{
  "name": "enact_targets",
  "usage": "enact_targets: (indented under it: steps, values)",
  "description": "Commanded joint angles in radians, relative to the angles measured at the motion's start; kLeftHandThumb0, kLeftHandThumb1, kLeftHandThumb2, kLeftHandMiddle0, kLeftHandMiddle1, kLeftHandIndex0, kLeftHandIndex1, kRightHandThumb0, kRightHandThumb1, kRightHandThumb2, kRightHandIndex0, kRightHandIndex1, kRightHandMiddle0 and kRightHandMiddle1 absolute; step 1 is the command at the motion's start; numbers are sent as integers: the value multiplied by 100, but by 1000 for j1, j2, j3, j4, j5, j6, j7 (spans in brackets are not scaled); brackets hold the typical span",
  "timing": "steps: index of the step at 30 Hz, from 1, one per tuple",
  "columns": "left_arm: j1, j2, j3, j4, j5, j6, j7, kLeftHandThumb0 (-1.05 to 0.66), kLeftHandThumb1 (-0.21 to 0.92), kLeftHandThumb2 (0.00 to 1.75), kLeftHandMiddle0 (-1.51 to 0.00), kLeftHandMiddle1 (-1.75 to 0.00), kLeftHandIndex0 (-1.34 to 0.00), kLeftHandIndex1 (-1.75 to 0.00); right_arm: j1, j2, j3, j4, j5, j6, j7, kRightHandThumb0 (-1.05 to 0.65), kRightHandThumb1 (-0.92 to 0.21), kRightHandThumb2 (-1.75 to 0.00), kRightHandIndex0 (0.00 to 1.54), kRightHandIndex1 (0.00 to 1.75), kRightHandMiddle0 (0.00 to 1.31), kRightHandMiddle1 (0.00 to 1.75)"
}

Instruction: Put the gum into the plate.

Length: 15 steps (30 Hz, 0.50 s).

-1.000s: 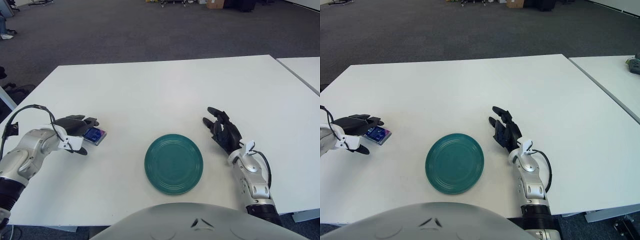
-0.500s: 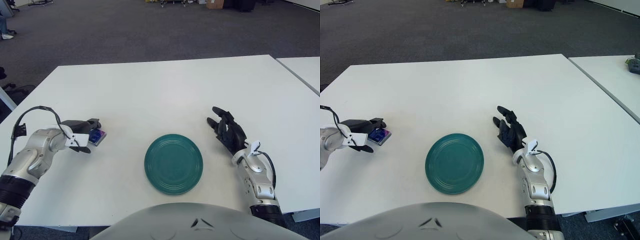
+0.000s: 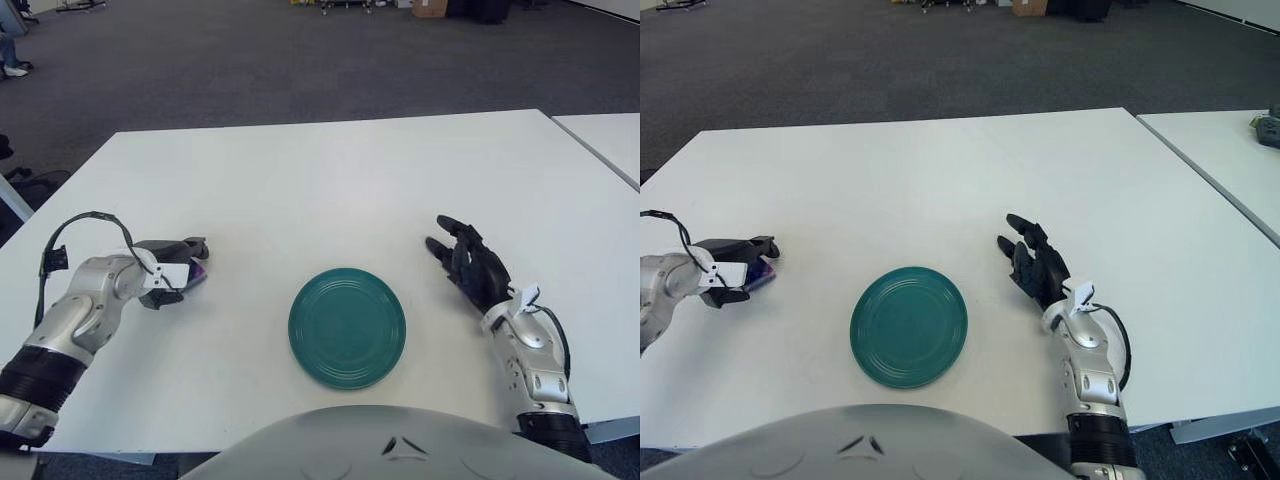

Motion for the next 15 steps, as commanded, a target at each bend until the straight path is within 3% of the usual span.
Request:
enact_targets:
  steps: [1, 6, 8, 10, 13, 14, 15]
  values:
    - [4, -19, -33, 8, 6, 26, -32, -11, 35, 101, -49, -23, -7, -97, 53, -8, -16, 51, 11, 57, 5, -76, -92, -87, 23, 1, 0, 53]
    - [11, -28, -56, -1, 12, 46, -32, -9, 35, 103, -42, -60, -8, -100, 48, -23, -38, 81, 21, 25, 16, -78, -92, -87, 25, 1, 0, 54]
    - [11, -31, -65, 15, 14, 44, -23, -9, 36, 102, -39, -89, -9, -102, 82, -17, -27, -49, 22, 67, -7, -79, -92, -88, 26, 2, 0, 54]
    - [4, -37, -74, 39, 15, 40, -15, -9, 37, 102, -38, -101, -11, -104, 101, -17, -19, -204, 25, 144, -40, -81, -92, -88, 26, 2, 0, 54]
    - [-17, -47, -85, 104, 14, 18, 10, -8, 38, 103, -38, -108, -16, -109, 110, -16, -21, -250, 18, 184, -62, -82, -92, -87, 27, 2, 0, 54]
    - [-25, -50, -89, 125, 14, 11, 18, 8, 54, 82, -42, -122, -19, -114, 103, -21, -28, -238, 19, 189, -61, -81, -92, -86, 27, 2, 0, 55]
    - [-69, -64, -106, 266, 21, -46, 76, 18, 68, 61, -44, -130, -22, -116, 97, -24, -34, -228, 21, 192, -62, -81, -92, -85, 28, 2, 0, 55]
